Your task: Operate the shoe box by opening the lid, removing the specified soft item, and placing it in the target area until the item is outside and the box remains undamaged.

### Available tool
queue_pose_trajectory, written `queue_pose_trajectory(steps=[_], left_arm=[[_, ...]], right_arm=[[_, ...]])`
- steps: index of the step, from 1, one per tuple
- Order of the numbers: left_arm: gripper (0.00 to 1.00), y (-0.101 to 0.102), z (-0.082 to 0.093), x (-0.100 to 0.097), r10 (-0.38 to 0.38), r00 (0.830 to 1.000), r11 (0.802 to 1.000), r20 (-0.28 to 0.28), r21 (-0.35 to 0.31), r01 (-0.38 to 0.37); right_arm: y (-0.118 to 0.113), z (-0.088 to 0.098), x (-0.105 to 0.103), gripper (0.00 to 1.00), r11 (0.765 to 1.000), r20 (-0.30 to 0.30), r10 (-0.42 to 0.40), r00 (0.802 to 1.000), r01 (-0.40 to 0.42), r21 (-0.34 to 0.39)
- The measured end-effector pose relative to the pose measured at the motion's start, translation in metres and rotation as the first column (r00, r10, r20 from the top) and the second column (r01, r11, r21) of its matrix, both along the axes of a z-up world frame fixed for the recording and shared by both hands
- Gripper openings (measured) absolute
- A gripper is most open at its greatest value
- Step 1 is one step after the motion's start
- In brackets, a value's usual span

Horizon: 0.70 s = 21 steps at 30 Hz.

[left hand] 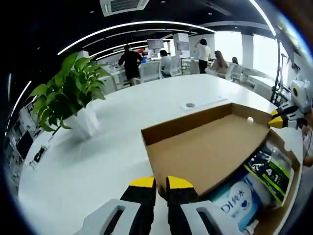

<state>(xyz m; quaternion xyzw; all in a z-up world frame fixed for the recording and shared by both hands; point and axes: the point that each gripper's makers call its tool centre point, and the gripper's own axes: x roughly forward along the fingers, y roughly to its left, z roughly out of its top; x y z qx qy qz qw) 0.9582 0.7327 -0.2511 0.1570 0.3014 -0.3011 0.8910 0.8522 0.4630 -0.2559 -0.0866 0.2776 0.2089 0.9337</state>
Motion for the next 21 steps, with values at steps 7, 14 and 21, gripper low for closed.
queue_pose_trajectory(steps=[7, 14, 21], left_arm=[[0.07, -0.001, -0.007, -0.001, 0.001, 1.000, 1.000, -0.018, 0.002, -0.001], [0.07, 0.001, -0.011, 0.002, 0.000, 0.999, 1.000, -0.033, -0.001, 0.000], [0.07, -0.001, -0.011, 0.001, 0.012, 0.999, 1.000, -0.051, -0.012, -0.012]], right_arm=[[0.002, -0.002, -0.002, 0.11, 1.000, -0.022, -0.002, 1.000, 0.002, 0.021], [0.005, 0.004, -0.019, 0.34, 0.991, -0.029, -0.019, 0.999, 0.023, 0.135], [0.010, 0.015, -0.043, 0.45, 0.986, -0.006, -0.007, 1.000, 0.008, 0.164]])
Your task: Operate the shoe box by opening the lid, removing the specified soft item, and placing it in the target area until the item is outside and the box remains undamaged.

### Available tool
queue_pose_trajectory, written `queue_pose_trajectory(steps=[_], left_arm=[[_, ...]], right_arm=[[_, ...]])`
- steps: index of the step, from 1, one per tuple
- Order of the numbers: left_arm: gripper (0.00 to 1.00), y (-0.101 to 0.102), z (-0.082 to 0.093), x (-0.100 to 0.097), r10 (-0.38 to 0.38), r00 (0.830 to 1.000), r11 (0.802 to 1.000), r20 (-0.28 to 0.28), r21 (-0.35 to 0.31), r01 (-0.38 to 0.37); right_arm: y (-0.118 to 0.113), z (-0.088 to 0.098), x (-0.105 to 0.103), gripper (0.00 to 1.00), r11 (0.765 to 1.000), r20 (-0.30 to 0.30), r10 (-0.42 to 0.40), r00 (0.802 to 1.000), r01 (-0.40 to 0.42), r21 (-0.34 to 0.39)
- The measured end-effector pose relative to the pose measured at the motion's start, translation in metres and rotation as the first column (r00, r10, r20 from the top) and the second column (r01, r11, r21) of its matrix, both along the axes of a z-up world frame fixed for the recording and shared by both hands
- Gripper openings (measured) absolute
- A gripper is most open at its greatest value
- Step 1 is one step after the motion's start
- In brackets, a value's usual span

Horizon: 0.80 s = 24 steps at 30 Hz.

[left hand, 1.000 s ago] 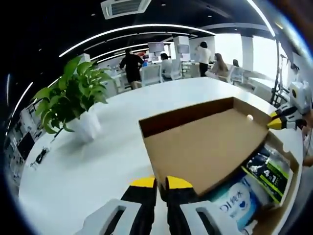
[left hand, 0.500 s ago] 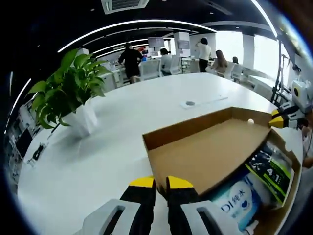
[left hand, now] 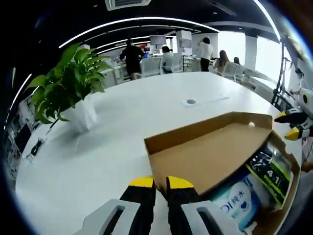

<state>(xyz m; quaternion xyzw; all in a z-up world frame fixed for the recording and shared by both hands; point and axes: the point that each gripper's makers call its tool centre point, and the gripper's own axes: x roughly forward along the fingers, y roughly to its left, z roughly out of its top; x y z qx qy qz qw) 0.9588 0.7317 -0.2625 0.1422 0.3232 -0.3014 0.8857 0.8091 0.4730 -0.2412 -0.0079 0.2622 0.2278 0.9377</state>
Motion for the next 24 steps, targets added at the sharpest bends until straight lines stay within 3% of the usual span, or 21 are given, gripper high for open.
queue_pose_trajectory(steps=[6, 8, 11, 24], left_arm=[[0.08, 0.000, 0.002, -0.002, -0.010, 1.000, 1.000, 0.020, 0.024, 0.009], [0.13, 0.000, 0.001, -0.005, -0.051, 0.998, 0.998, 0.027, 0.050, 0.050], [0.20, 0.000, 0.004, -0.010, -0.054, 0.998, 0.998, 0.027, 0.036, 0.053], [0.28, -0.004, 0.047, -0.039, -0.057, 0.996, 0.998, 0.073, -0.029, 0.060]], right_arm=[[0.000, 0.008, -0.022, 0.55, 1.000, 0.008, -0.003, 1.000, 0.003, -0.004], [-0.003, 0.005, -0.027, 0.57, 1.000, 0.011, 0.000, 1.000, 0.000, -0.019], [-0.006, 0.005, -0.036, 0.60, 1.000, 0.009, -0.004, 1.000, 0.004, -0.019], [-0.012, 0.005, -0.065, 0.65, 0.998, 0.019, 0.009, 1.000, -0.008, -0.063]])
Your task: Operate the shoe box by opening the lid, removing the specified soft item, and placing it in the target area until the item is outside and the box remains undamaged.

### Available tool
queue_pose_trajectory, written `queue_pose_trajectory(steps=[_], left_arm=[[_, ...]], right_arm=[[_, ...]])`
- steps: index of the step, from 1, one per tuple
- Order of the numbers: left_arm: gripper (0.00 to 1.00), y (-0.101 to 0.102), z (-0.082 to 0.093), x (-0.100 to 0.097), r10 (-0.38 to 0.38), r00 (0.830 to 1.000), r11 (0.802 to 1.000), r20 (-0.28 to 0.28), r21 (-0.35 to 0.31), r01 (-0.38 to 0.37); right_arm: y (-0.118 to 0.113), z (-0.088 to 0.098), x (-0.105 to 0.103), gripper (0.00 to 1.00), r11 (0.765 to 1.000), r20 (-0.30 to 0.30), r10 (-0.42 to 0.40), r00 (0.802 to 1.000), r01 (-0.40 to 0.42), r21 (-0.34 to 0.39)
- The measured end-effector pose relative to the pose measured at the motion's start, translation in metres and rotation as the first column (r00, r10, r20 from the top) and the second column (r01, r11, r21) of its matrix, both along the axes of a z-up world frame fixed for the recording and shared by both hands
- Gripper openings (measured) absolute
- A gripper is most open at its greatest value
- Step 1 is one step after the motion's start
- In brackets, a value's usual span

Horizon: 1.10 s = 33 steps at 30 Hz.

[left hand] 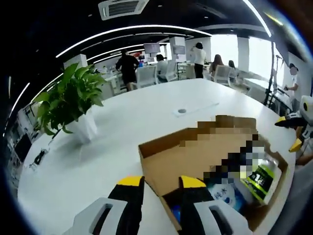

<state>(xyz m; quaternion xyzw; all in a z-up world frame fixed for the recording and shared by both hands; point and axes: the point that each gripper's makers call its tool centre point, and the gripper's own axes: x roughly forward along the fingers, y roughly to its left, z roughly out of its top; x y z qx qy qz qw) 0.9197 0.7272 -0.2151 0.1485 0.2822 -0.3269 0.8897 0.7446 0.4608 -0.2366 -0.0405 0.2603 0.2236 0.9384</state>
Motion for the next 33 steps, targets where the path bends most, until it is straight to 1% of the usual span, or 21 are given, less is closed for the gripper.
queue_pose_trajectory(steps=[2, 3, 4, 5, 7, 10, 13, 15, 17, 19, 21, 25, 26, 29, 30, 32, 33], left_arm=[[0.28, -0.004, 0.009, -0.003, -0.008, 1.000, 1.000, 0.021, -0.026, 0.009], [0.28, -0.005, 0.012, -0.004, -0.004, 1.000, 0.999, 0.020, -0.038, 0.005], [0.28, -0.009, 0.019, -0.012, -0.008, 1.000, 0.999, 0.022, -0.045, 0.009], [0.28, -0.011, 0.022, -0.016, -0.008, 1.000, 0.999, 0.028, -0.050, 0.009], [0.28, -0.014, 0.024, -0.020, -0.020, 0.999, 0.998, 0.032, -0.054, 0.022], [0.29, -0.019, 0.024, -0.034, -0.043, 0.999, 0.998, 0.023, -0.050, 0.044], [0.29, -0.022, 0.021, -0.043, -0.054, 0.999, 0.997, 0.006, -0.061, 0.054], [0.30, -0.028, 0.019, -0.057, -0.066, 0.998, 0.996, -0.008, -0.063, 0.065], [0.30, -0.031, 0.016, -0.062, -0.079, 0.997, 0.995, -0.020, -0.064, 0.077], [0.30, -0.031, 0.014, -0.063, -0.086, 0.996, 0.994, -0.027, -0.075, 0.083], [0.31, -0.038, 0.012, -0.070, -0.095, 0.995, 0.992, -0.043, -0.090, 0.091], [0.31, -0.050, 0.007, -0.083, -0.110, 0.992, 0.990, -0.067, -0.100, 0.103], [0.31, -0.049, 0.001, -0.081, -0.115, 0.990, 0.989, -0.079, -0.107, 0.106], [0.31, -0.056, -0.004, -0.087, -0.122, 0.987, 0.986, -0.106, -0.127, 0.109], [0.30, -0.060, -0.006, -0.090, -0.122, 0.985, 0.984, -0.125, -0.143, 0.103], [0.29, -0.061, -0.012, -0.093, -0.102, 0.981, 0.985, -0.166, -0.157, 0.075], [0.29, -0.061, -0.015, -0.093, -0.096, 0.980, 0.985, -0.175, -0.162, 0.068]], right_arm=[[0.000, 0.004, -0.006, 0.66, 1.000, 0.002, -0.002, 1.000, 0.002, 0.001], [0.001, 0.005, -0.005, 0.66, 1.000, 0.004, -0.001, 1.000, 0.001, -0.002], [0.001, 0.006, -0.005, 0.66, 1.000, 0.005, 0.000, 1.000, 0.000, -0.003], [0.001, 0.007, -0.008, 0.66, 1.000, 0.007, 0.003, 1.000, -0.003, -0.011], [0.001, 0.011, -0.012, 0.66, 1.000, 0.012, 0.003, 1.000, -0.003, -0.023], [0.000, 0.013, -0.015, 0.66, 1.000, 0.013, 0.000, 1.000, 0.000, -0.022], [0.001, 0.011, -0.018, 0.66, 0.999, 0.008, 0.002, 1.000, -0.002, -0.032], [0.001, 0.011, -0.021, 0.66, 0.999, 0.004, 0.004, 1.000, -0.004, -0.036], [0.001, 0.011, -0.022, 0.66, 0.999, 0.004, 0.005, 1.000, -0.005, -0.040], [0.000, 0.012, -0.023, 0.66, 0.999, 0.006, 0.006, 1.000, -0.006, -0.044], [0.000, 0.013, -0.024, 0.66, 0.999, 0.009, 0.005, 1.000, -0.005, -0.044], [0.001, 0.013, -0.025, 0.65, 0.999, 0.013, 0.009, 1.000, -0.008, -0.052], [0.001, 0.013, -0.026, 0.65, 0.998, 0.014, 0.012, 1.000, -0.011, -0.055], [0.002, 0.013, -0.026, 0.65, 0.998, 0.021, 0.022, 1.000, -0.020, -0.063], [0.002, 0.013, -0.026, 0.66, 0.998, 0.024, 0.025, 0.999, -0.023, -0.066], [0.003, 0.013, -0.026, 0.66, 0.997, 0.028, 0.029, 0.999, -0.028, -0.066], [0.004, 0.014, -0.026, 0.66, 0.997, 0.031, 0.034, 0.999, -0.032, -0.065]])
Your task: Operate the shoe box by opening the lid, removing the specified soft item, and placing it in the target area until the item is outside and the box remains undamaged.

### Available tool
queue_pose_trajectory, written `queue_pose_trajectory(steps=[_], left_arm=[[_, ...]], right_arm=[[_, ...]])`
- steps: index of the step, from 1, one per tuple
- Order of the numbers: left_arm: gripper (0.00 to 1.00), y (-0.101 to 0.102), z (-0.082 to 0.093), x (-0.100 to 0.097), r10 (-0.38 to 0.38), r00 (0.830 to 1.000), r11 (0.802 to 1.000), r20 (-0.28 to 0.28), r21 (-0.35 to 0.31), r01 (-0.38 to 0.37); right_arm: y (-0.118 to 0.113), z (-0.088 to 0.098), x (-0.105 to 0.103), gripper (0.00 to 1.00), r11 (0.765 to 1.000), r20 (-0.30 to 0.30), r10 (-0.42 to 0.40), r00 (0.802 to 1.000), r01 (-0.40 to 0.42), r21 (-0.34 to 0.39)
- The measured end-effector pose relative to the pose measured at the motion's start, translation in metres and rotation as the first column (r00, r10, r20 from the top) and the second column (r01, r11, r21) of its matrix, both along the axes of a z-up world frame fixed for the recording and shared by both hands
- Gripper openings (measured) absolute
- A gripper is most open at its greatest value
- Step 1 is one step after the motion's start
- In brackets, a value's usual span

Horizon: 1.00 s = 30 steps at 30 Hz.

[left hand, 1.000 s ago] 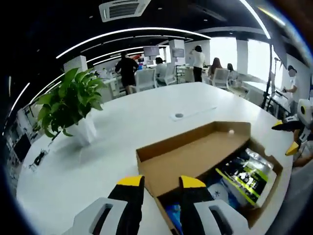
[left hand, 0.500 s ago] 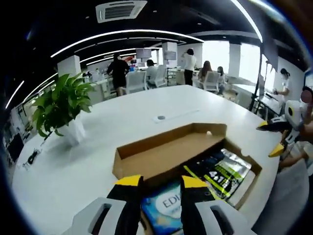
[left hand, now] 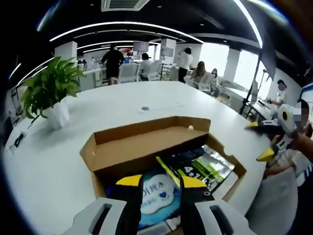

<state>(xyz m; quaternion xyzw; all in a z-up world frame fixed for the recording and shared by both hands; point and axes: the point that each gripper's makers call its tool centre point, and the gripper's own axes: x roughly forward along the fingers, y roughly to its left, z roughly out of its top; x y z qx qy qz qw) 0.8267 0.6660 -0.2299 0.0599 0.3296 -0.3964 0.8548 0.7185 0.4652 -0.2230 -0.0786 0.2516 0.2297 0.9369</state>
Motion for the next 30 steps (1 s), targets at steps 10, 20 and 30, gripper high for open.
queue_pose_trajectory(steps=[10, 20, 30], left_arm=[[0.28, -0.011, -0.022, -0.005, 0.000, 0.997, 1.000, -0.080, -0.018, -0.002], [0.25, -0.027, -0.037, -0.006, 0.013, 0.982, 0.994, -0.190, -0.101, -0.033], [0.15, -0.041, -0.041, -0.013, 0.019, 0.966, 0.987, -0.260, -0.148, -0.059]], right_arm=[[0.015, -0.001, 0.003, 0.64, 0.999, 0.007, 0.043, 0.999, -0.043, -0.014], [0.031, -0.001, 0.008, 0.62, 0.996, 0.012, 0.084, 0.996, -0.084, -0.012], [0.052, -0.013, 0.023, 0.60, 0.989, 0.006, 0.143, 0.990, -0.143, -0.025]])
